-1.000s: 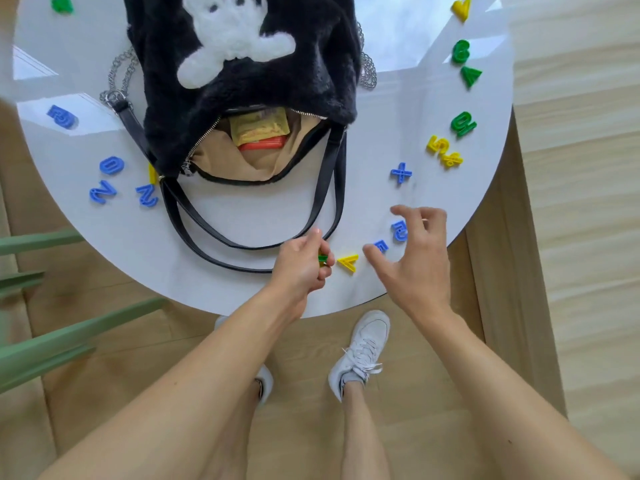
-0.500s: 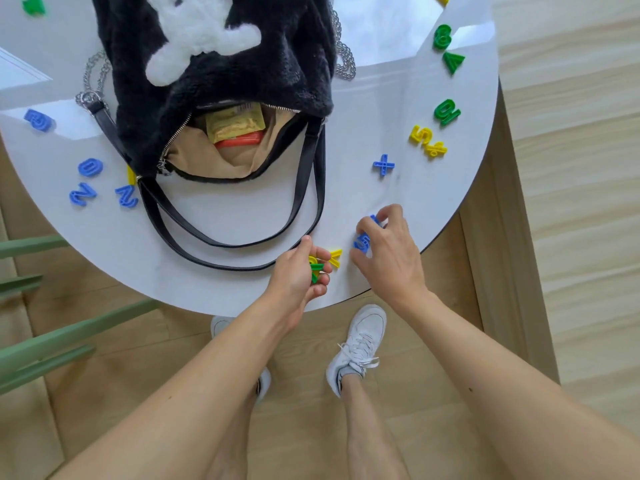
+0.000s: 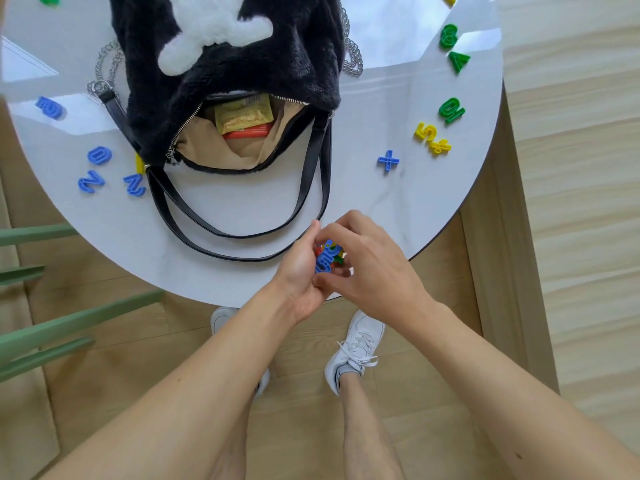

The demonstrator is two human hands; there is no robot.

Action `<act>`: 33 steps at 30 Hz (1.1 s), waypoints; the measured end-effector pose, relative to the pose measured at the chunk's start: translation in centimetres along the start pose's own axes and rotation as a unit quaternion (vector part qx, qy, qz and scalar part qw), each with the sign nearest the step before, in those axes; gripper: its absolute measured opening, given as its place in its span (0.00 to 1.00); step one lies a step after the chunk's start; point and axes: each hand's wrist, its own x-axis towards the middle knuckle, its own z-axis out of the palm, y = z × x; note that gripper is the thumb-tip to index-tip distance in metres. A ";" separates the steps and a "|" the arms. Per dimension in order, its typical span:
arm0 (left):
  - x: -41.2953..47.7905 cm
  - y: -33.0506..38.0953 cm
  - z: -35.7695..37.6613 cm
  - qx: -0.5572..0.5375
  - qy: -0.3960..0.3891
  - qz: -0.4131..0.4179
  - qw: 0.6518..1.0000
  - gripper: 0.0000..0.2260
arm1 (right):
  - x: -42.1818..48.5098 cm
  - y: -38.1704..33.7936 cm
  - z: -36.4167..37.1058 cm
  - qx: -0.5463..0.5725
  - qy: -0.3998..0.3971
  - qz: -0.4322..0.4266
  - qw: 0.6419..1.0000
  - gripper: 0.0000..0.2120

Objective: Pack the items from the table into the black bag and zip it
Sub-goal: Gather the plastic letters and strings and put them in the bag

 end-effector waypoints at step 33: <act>2.3 1.3 1.7 0.026 0.065 0.086 0.994 0.19 | 2.9 4.3 -1.0 0.161 0.190 -0.009 0.968 0.07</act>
